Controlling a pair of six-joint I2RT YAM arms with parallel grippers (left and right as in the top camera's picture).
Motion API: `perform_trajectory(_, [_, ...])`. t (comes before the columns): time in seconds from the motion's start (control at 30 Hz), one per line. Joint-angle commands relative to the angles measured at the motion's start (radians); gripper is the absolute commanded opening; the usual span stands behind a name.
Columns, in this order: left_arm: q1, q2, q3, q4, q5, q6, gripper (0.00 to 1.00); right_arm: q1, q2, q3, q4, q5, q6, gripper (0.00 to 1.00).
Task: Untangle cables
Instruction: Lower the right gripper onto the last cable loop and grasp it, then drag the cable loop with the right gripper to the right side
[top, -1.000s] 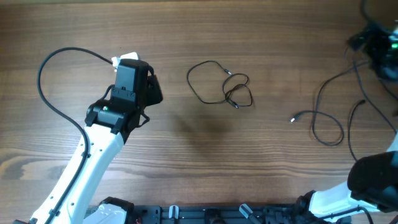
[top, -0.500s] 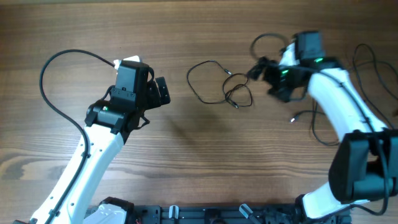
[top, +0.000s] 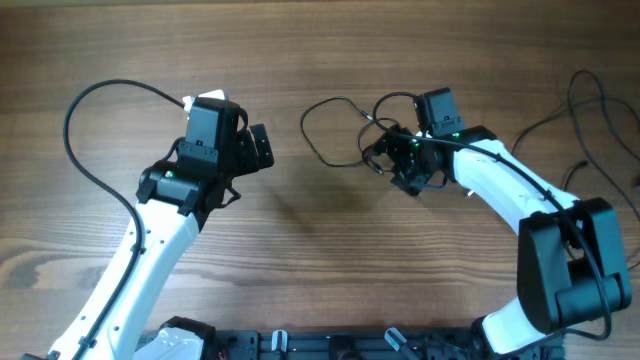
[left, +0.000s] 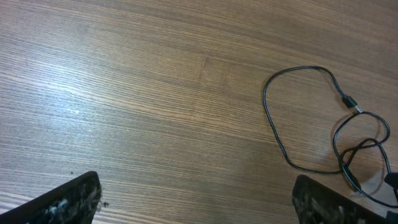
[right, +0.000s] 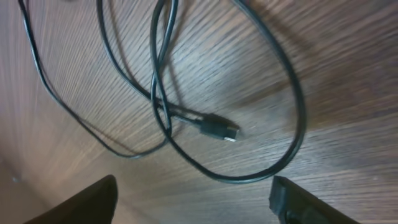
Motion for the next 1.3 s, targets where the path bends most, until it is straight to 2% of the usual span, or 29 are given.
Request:
perform_trajectory(0.0, [0.006,-0.010,0.008,0.003,0.009,-0.002,1.00,0.003,0.005,-0.008,-0.003,0.071,0.027,0.72])
perform_trajectory(0.13, [0.006,-0.010,0.008,0.003,0.009,-0.002,1.00,0.003,0.034,-0.008,-0.003,0.160,0.070,0.68])
perform_trajectory(0.17, [0.006,-0.010,0.008,0.003,0.009,-0.002,1.00,0.003,0.047,-0.008,-0.002,0.164,0.072,0.64])
perform_trajectory(0.23, [0.006,-0.010,0.008,0.003,0.009,-0.002,1.00,0.003,0.080,-0.008,0.021,0.163,0.072,0.52])
perform_trajectory(0.3, [0.006,-0.010,0.008,0.003,0.009,-0.002,1.00,0.003,0.104,-0.008,0.043,0.149,0.072,0.34])
perform_trajectory(0.37, [0.006,-0.010,0.008,0.003,0.009,-0.002,1.00,0.003,0.113,-0.008,0.054,0.135,0.072,0.05])
perform_trajectory(0.43, [0.006,-0.010,0.008,0.002,0.009,-0.002,1.00,0.002,0.110,-0.007,0.070,0.136,0.066,0.04])
perform_trajectory(0.57, [0.006,-0.010,0.008,0.002,0.009,-0.002,1.00,-0.027,0.053,0.035,0.100,0.134,-0.043,0.04])
perform_trajectory(0.8, [0.006,-0.010,0.008,-0.029,0.009,-0.002,1.00,-0.101,-0.206,0.185,0.103,0.212,-0.185,0.04])
perform_trajectory(1.03, [0.006,-0.010,0.008,-0.047,0.009,-0.002,1.00,-0.135,-0.468,0.289,0.101,0.447,-0.272,0.04])
perform_trajectory(1.27, [0.006,-0.010,0.008,-0.047,0.008,-0.002,1.00,-0.188,-0.564,0.325,0.173,0.745,-0.409,0.05])
